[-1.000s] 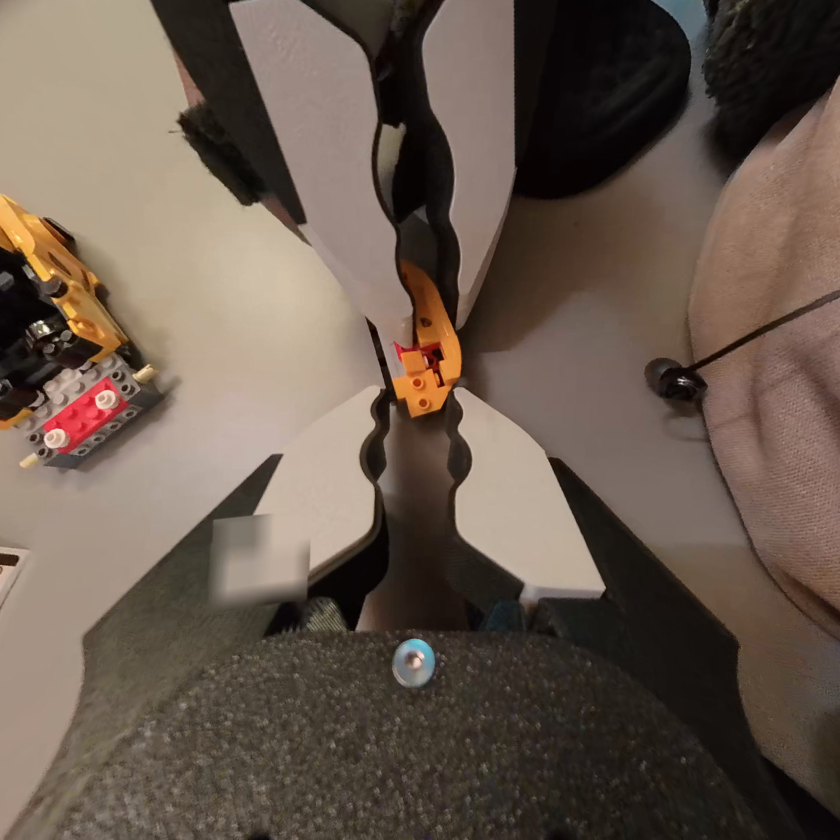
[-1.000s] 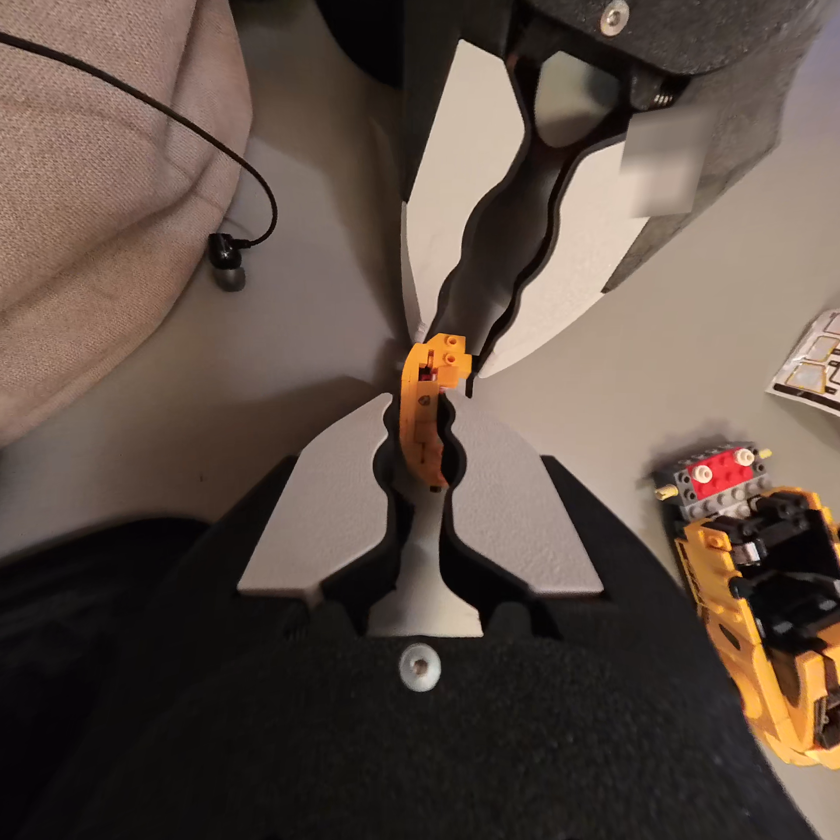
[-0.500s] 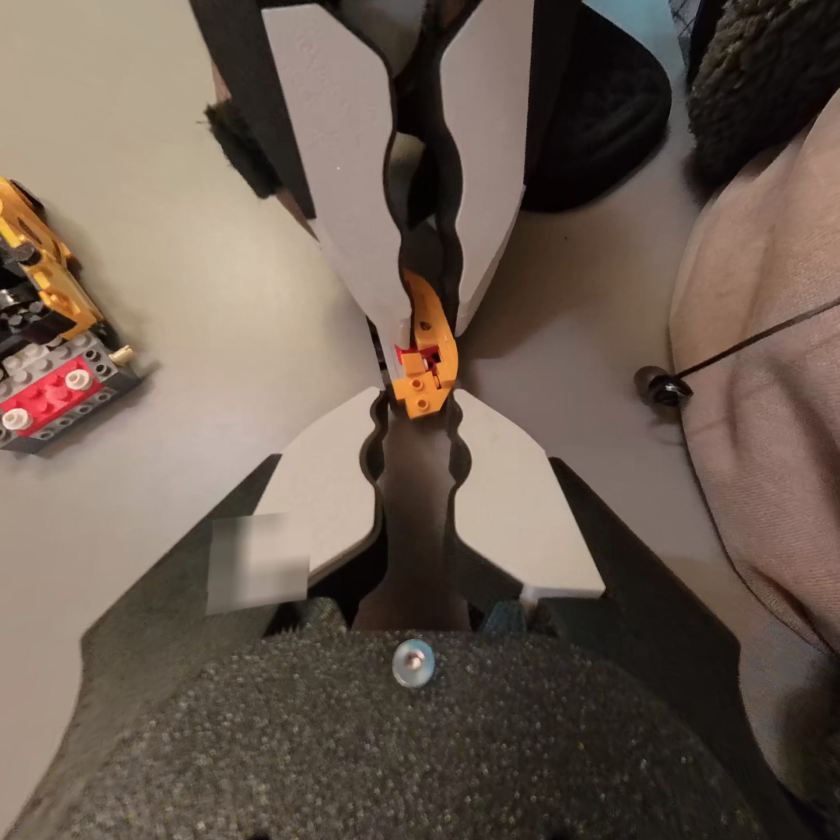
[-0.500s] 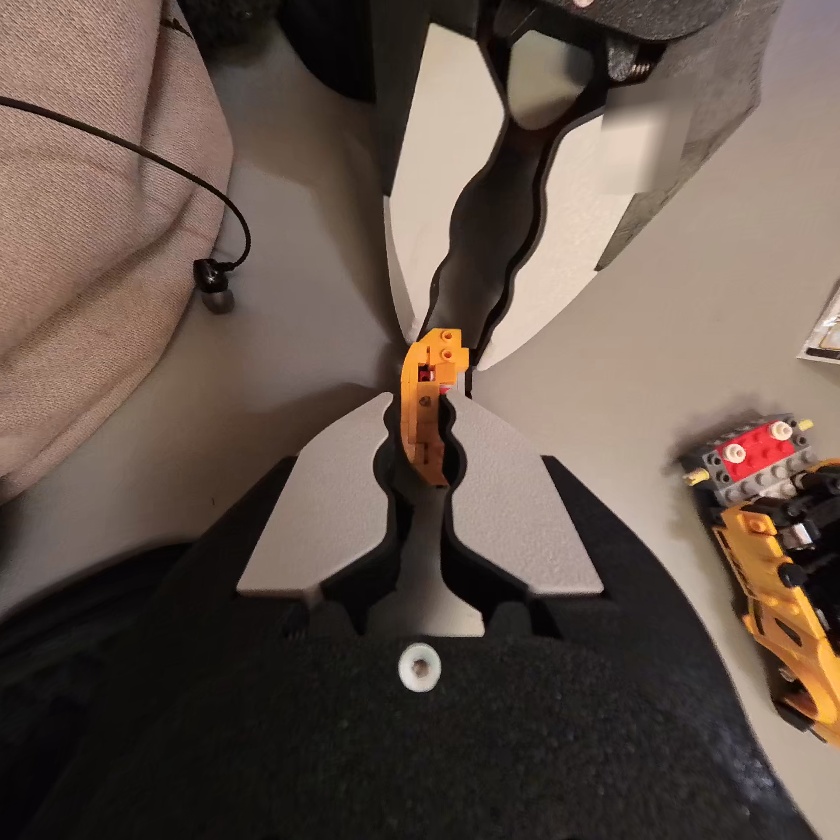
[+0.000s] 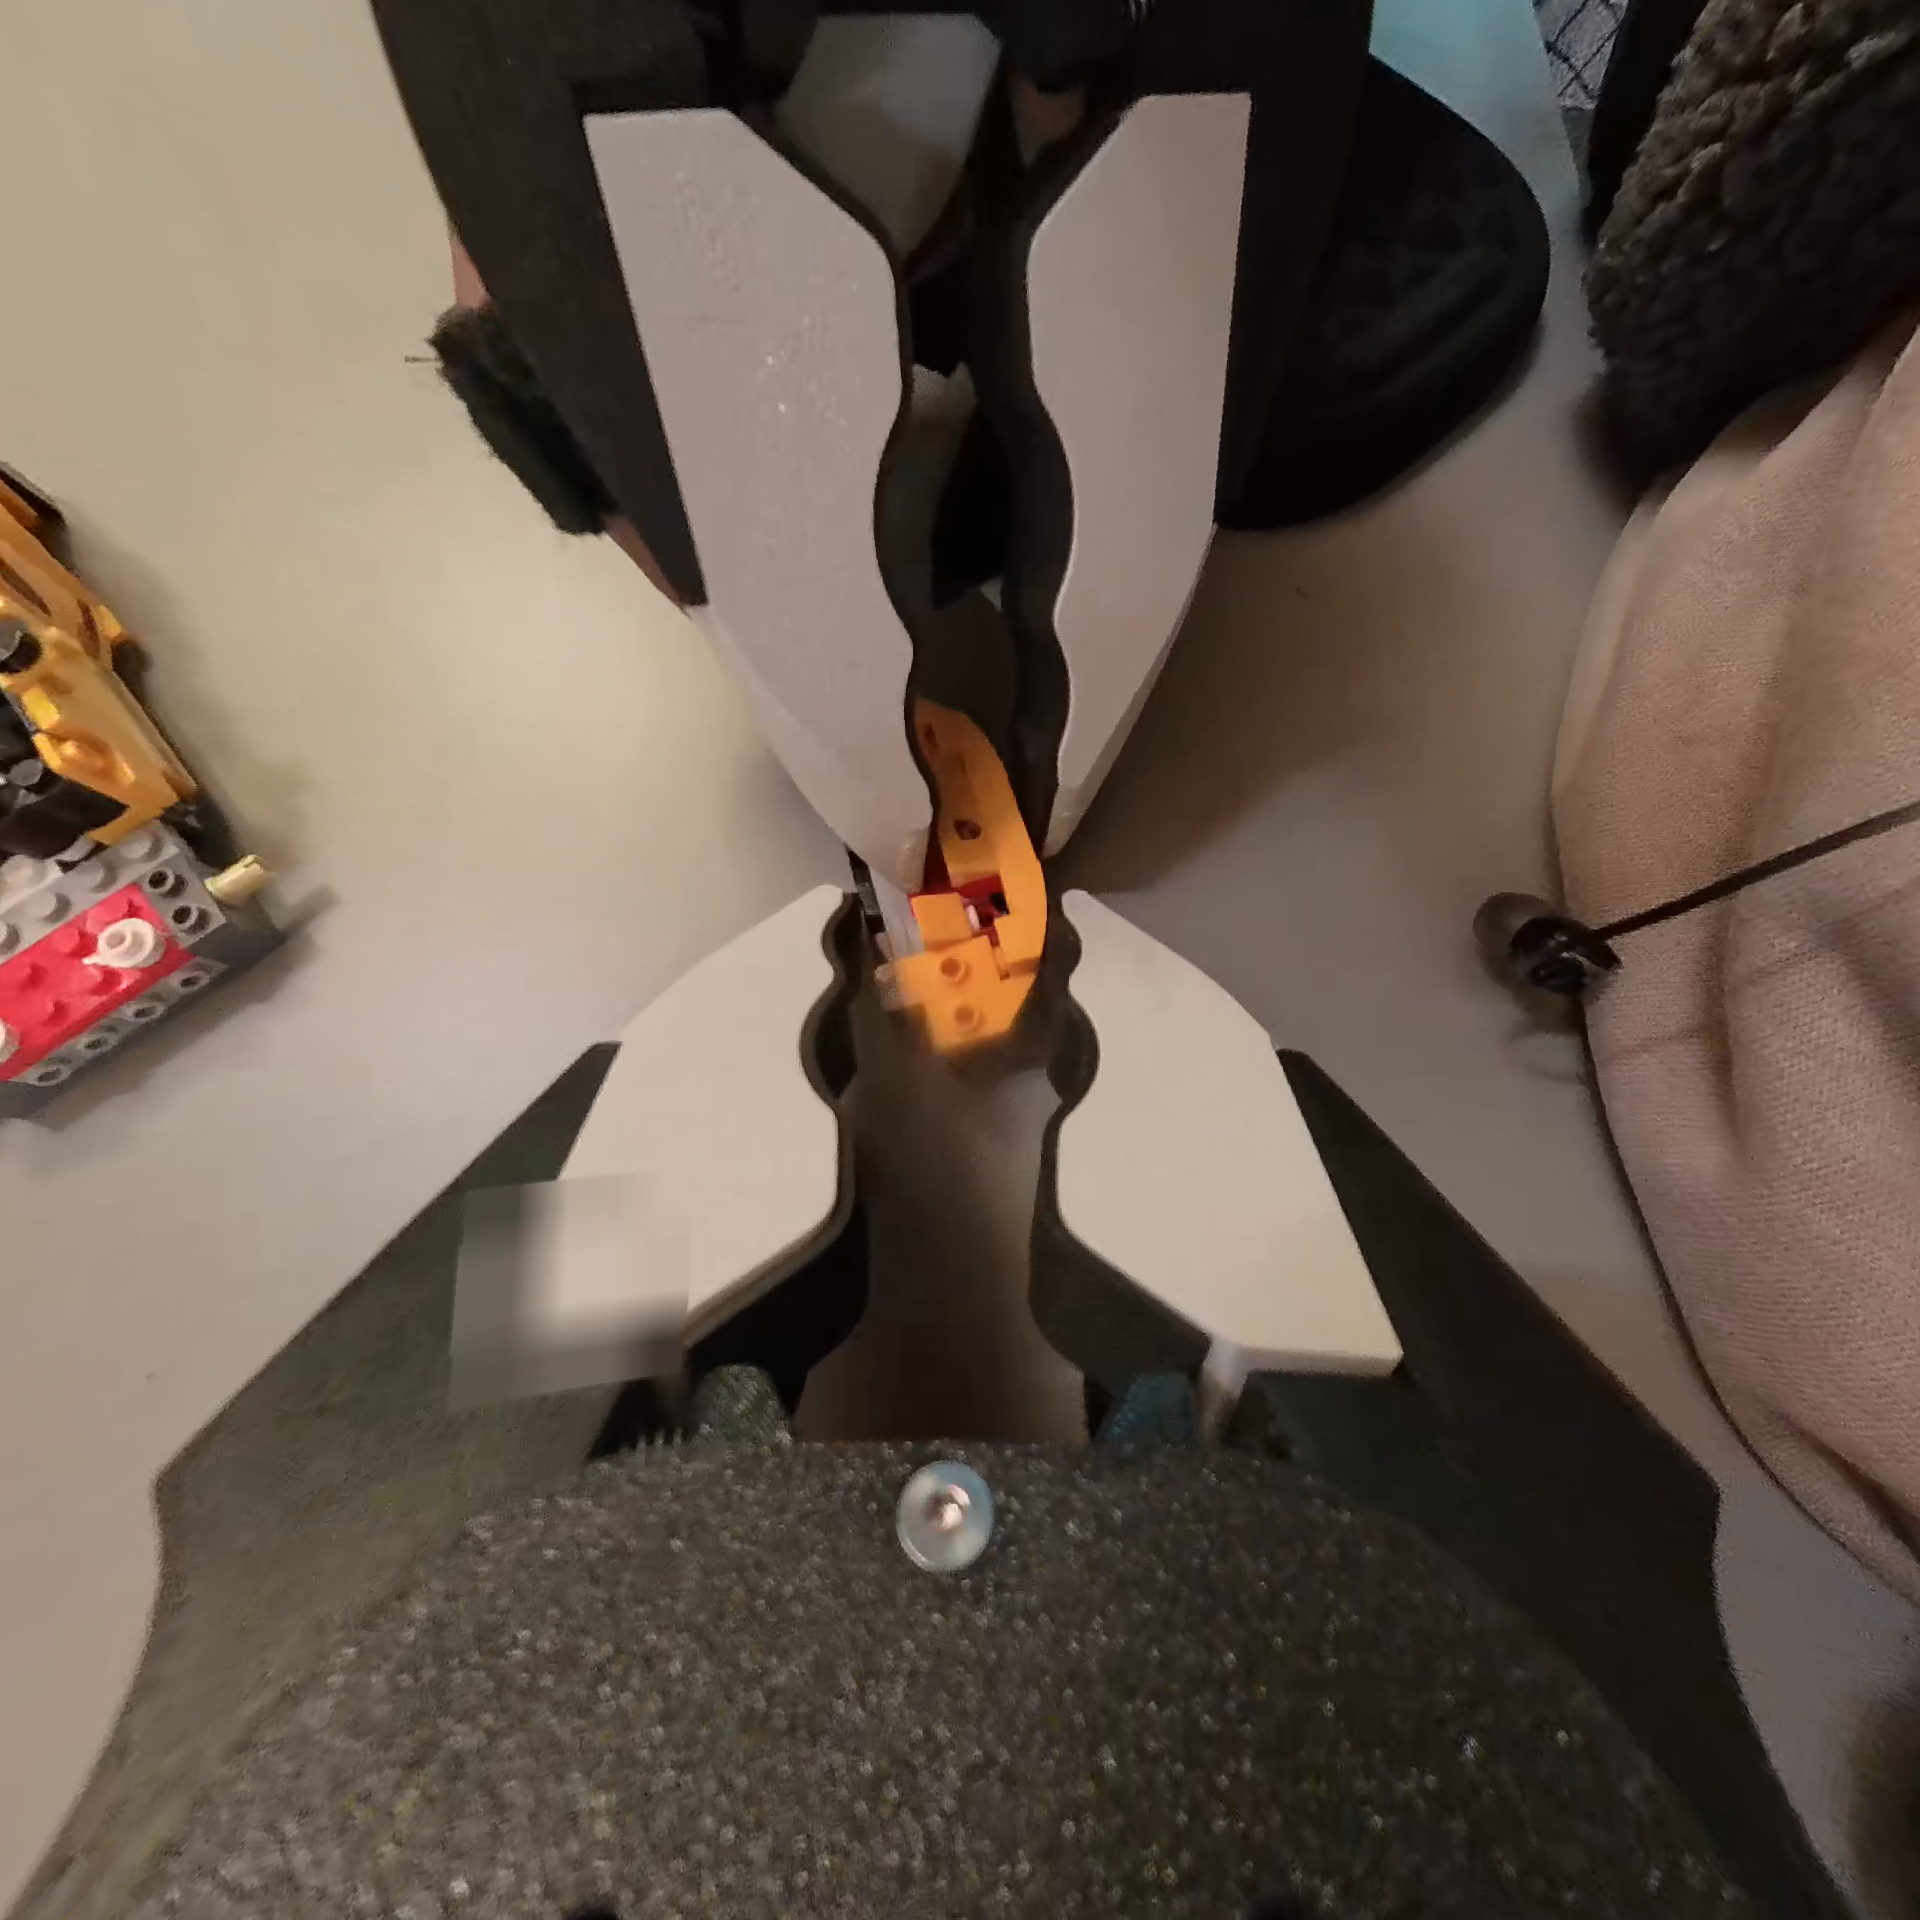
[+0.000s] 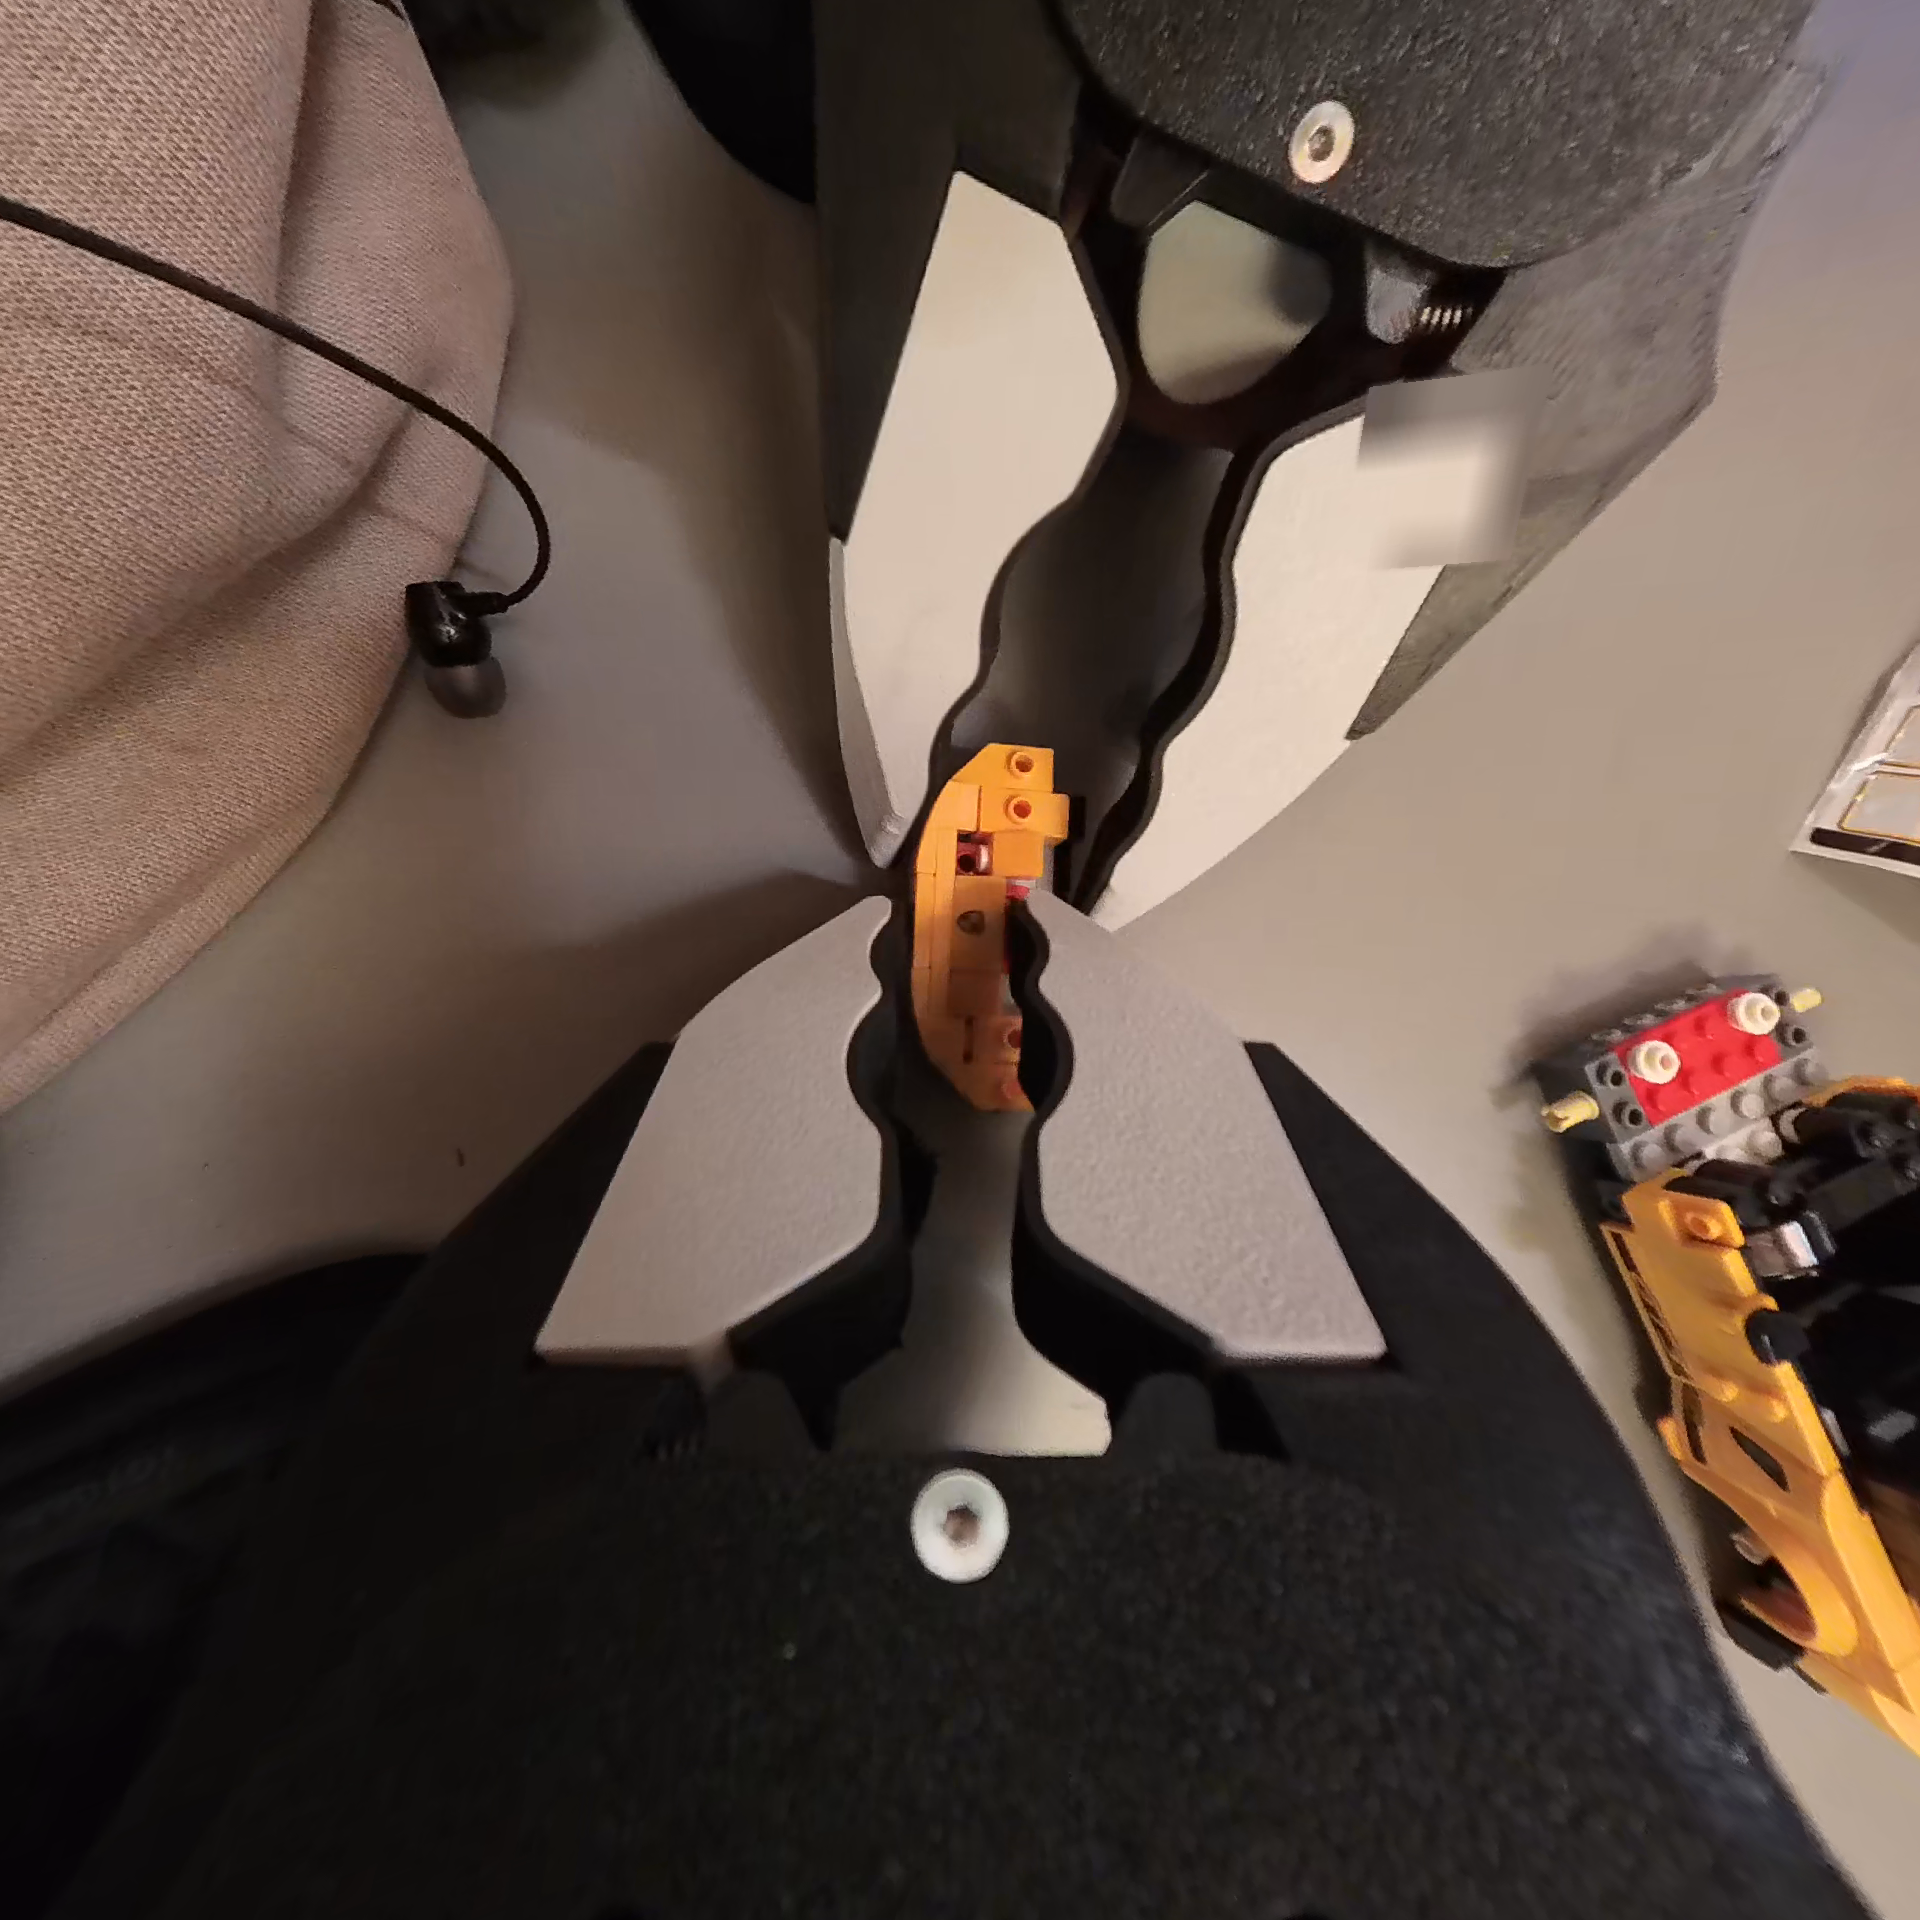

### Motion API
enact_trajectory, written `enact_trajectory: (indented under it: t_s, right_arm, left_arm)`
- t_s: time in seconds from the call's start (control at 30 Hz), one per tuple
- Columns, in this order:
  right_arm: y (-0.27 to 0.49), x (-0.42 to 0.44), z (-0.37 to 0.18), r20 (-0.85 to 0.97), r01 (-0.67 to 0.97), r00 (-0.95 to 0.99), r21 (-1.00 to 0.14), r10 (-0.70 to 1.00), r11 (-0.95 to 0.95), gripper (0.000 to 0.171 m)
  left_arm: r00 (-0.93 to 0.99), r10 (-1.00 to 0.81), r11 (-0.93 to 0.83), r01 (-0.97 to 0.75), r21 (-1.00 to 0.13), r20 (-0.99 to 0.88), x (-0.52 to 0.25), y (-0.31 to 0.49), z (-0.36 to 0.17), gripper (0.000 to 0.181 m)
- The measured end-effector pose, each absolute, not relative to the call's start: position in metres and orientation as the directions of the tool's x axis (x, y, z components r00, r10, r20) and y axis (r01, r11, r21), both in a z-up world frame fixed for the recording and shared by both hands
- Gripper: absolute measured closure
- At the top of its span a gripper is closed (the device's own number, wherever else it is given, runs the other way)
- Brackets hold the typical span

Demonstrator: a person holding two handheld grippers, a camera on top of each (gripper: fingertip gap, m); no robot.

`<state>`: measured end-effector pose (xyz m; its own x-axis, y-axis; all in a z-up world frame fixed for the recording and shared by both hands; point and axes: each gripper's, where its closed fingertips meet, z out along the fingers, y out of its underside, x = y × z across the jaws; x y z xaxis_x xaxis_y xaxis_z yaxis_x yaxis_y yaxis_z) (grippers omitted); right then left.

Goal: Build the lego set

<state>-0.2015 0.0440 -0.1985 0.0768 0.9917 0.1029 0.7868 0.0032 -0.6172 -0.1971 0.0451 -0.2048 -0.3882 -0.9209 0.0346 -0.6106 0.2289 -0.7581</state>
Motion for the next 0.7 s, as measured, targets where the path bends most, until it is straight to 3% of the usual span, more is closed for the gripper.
enact_trajectory:
  t_s: [0.5, 0.7]
  right_arm:
    - [0.050, -0.212, -0.184, -0.121, 0.732, 0.149, -0.654, 0.981, -0.192, 0.148]
    - [0.047, -0.212, -0.181, -0.187, 0.725, 0.153, -0.646, 0.970, -0.239, 0.149]
  left_arm:
    - [-0.385, -0.923, 0.237, -0.610, -0.756, 0.021, -0.198, 0.047, -0.208, 0.148]
    - [-0.391, -0.920, 0.225, -0.589, -0.776, 0.030, -0.198, 0.046, -0.203, 0.133]
